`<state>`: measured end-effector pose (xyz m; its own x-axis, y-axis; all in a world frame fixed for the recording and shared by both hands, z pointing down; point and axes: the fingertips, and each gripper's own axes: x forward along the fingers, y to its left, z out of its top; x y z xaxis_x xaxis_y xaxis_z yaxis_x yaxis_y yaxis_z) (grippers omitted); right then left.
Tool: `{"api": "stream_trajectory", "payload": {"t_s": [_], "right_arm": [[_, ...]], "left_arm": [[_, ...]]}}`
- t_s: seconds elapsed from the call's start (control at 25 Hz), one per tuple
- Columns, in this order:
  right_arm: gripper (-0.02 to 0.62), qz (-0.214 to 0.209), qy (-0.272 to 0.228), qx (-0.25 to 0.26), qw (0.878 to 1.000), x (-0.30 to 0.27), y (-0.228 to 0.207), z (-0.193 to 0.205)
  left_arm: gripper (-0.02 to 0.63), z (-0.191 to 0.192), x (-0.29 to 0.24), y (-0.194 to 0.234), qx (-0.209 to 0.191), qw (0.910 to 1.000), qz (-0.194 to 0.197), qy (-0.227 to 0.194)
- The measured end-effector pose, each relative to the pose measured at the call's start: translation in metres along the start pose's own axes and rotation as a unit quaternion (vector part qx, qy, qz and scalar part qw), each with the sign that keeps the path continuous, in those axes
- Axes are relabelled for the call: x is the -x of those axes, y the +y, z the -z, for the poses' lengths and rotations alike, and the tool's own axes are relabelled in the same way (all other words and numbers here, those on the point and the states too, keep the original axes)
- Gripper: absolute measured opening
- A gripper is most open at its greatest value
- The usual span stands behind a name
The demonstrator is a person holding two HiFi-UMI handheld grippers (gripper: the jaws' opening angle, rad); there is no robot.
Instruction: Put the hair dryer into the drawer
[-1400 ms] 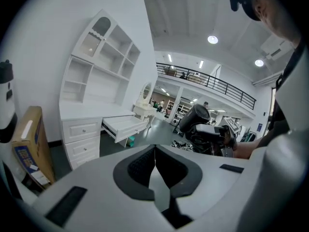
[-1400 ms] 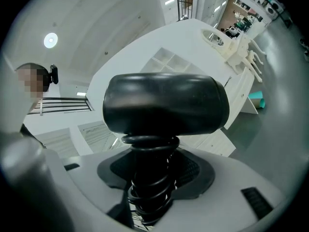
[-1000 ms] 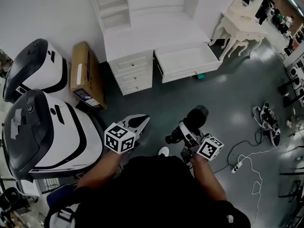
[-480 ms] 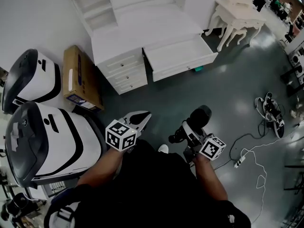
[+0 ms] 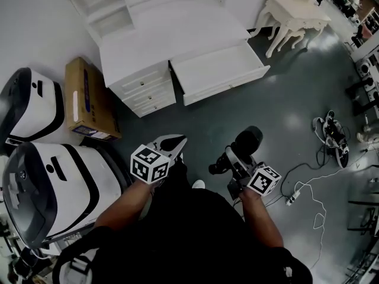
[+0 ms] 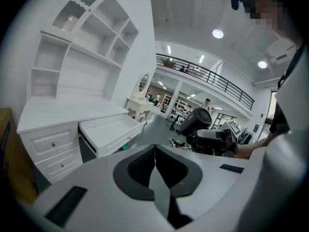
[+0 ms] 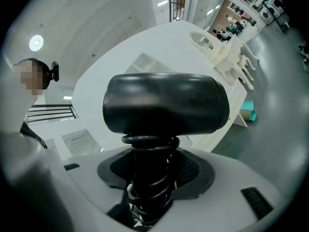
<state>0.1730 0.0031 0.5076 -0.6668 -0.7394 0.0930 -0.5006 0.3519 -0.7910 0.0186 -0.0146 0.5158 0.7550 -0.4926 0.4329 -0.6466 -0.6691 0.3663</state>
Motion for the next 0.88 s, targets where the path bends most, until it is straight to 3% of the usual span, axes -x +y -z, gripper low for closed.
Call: {"api": "stream_trajectory", "payload": {"t_s": [0.32,0.88], "right_arm": [[0.221,0.014,0.002,0.017,1.000,-0.078,-0.011,-0.046],[0.221,0.026,0.009,0.053,0.998,-0.216,-0.022,-0.088]], "left_arm": [[0.011,-0.069,-0.024,0.083,-0.006,0.9996,0.003,-0.027],[0.011,-0.117,-0.025,0.201,0.000,0.9995,0.002,-0.030]]}}
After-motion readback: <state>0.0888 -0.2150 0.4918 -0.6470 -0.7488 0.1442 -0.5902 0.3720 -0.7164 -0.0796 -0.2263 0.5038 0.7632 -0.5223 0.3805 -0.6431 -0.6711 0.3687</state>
